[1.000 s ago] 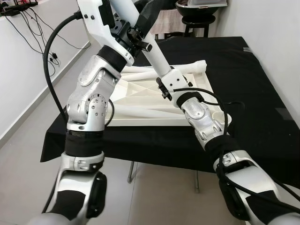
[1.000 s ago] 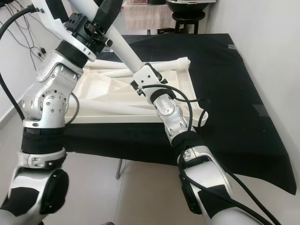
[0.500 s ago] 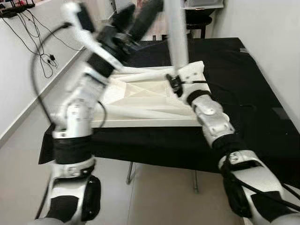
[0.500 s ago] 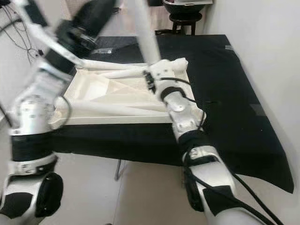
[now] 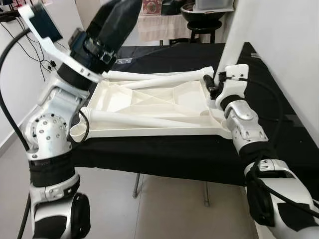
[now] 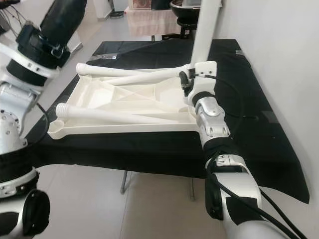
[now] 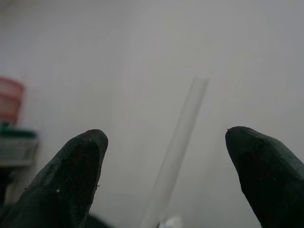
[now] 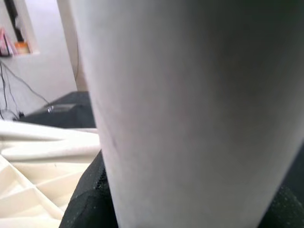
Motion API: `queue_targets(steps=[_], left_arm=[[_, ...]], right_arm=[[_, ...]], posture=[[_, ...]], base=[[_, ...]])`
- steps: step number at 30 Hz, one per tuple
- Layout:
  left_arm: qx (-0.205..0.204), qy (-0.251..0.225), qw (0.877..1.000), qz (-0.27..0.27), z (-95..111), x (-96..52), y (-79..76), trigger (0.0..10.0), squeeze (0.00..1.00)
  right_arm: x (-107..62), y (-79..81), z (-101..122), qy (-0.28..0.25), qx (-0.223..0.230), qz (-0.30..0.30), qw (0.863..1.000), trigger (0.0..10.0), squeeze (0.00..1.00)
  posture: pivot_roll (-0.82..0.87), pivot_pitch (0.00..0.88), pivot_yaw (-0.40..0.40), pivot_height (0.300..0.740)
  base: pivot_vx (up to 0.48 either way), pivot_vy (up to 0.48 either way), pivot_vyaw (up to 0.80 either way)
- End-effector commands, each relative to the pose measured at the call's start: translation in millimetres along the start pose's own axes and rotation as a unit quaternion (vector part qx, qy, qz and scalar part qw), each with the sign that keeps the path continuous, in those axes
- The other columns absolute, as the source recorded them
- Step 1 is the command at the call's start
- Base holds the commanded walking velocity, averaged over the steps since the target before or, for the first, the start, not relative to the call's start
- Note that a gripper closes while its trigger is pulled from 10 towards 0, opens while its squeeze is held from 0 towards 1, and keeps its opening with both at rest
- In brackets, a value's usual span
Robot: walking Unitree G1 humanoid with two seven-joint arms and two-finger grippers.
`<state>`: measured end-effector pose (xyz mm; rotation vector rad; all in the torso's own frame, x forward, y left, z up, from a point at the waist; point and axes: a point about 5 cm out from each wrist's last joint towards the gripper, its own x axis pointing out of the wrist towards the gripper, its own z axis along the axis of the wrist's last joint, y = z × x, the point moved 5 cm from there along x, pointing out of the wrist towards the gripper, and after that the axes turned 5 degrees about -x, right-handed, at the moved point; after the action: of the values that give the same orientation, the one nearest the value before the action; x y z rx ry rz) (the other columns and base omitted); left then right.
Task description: Building children table
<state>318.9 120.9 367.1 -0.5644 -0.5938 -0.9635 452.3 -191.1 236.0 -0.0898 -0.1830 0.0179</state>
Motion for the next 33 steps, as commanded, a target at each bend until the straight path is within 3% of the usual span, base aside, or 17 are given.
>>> queue_targets(steps=[1,2,3,4,5,8,9,13,16,17,23,25,27,33], left_arm=[[0.003,0.027,1.000,0.014,-12.4,-4.8,4.9,10.0,1.00],[0.003,0.027,1.000,0.014,-12.4,-4.8,4.9,10.0,1.00],[0.000,0.037,0.999,0.028,-19.3,-9.8,8.0,10.0,0.14],[0.000,0.037,0.999,0.028,-19.3,-9.8,8.0,10.0,0.14],[-0.001,0.041,0.998,0.044,-26.3,-13.0,10.2,10.0,0.00],[0.010,0.051,0.995,0.085,-44.2,-17.6,13.6,10.0,0.00],[0.023,0.061,0.990,0.123,-54.9,-21.3,21.2,10.0,0.00],[0.045,0.094,0.978,0.180,-74.2,-31.5,35.8,10.0,0.00],[0.063,0.114,0.970,0.204,-84.3,-38.8,41.1,10.0,0.00],[0.072,0.120,0.965,0.223,-89.7,-43.4,43.1,10.0,0.00],[0.105,0.143,0.943,0.282,-100.6,-57.5,55.5,10.0,0.00],[0.139,0.166,0.923,0.319,-106.1,-71.3,66.0,10.0,0.00],[0.153,0.166,0.910,0.348,-105.2,-80.1,72.2,10.0,0.00],[0.176,0.169,0.901,0.359,-107.6,-88.1,70.6,10.0,0.00]], right_arm=[[-1.4,-0.1,1.9,-0.004,0.018,0.000,1.000,10.0,0.00],[-1.4,-0.1,1.9,-0.004,0.018,0.000,1.000,10.0,0.00],[-2.9,-2.5,4.4,-0.010,0.021,-0.001,1.000,10.0,0.00],[-2.9,-2.5,4.4,-0.010,0.021,-0.001,1.000,10.0,0.00],[-5.7,-7.9,6.1,-0.014,0.022,-0.006,1.000,10.0,0.00],[-11.8,-16.8,2.6,-0.004,0.037,-0.020,0.999,10.0,0.00],[-13.7,-18.2,-2.4,0.012,0.039,-0.034,0.999,10.0,0.00],[-16.2,-20.8,-5.5,0.024,0.031,-0.058,0.998,10.0,0.00],[-18.3,-24.3,-3.9,0.019,0.033,-0.075,0.996,10.0,0.00],[-20.1,-25.6,3.1,-0.009,0.032,-0.078,0.996,10.0,0.00],[-26.5,-19.6,9.6,-0.039,0.025,-0.059,0.997,10.0,0.00],[-32.1,-12.6,8.5,-0.036,0.030,-0.031,0.998,10.0,0.00],[-39.5,-6.8,10.9,-0.048,0.057,0.001,0.997,10.0,0.00],[-54.9,-0.3,13.4,-0.066,0.103,0.037,0.992,10.0,0.00]], posture=[[-0.05,0.002,0.027,0.740],[-0.05,0.002,0.027,0.740],[-0.06,0.006,0.027,0.740],[-0.06,0.006,0.027,0.740],[-0.06,0.010,0.027,0.740],[-0.06,0.009,0.025,0.740],[-0.06,0.009,0.025,0.740],[-0.06,0.010,0.026,0.740],[-0.06,0.010,0.026,0.740],[-0.06,0.011,0.028,0.740],[-0.06,0.011,0.028,0.740],[-0.05,0.015,0.031,0.740],[-0.05,0.017,0.032,0.740],[-0.05,0.021,0.033,0.740]], base=[[0.000,0.000,0.00],[0.000,0.000,0.00],[0.000,0.000,0.00],[0.000,0.000,0.00],[0.000,0.000,0.00],[0.000,0.000,0.00],[0.000,0.000,0.00],[0.000,0.000,0.00],[0.000,0.000,0.00],[0.000,0.000,0.00],[0.000,0.000,0.00],[0.000,0.000,0.00],[0.000,0.000,0.00],[0.000,0.000,0.00]])
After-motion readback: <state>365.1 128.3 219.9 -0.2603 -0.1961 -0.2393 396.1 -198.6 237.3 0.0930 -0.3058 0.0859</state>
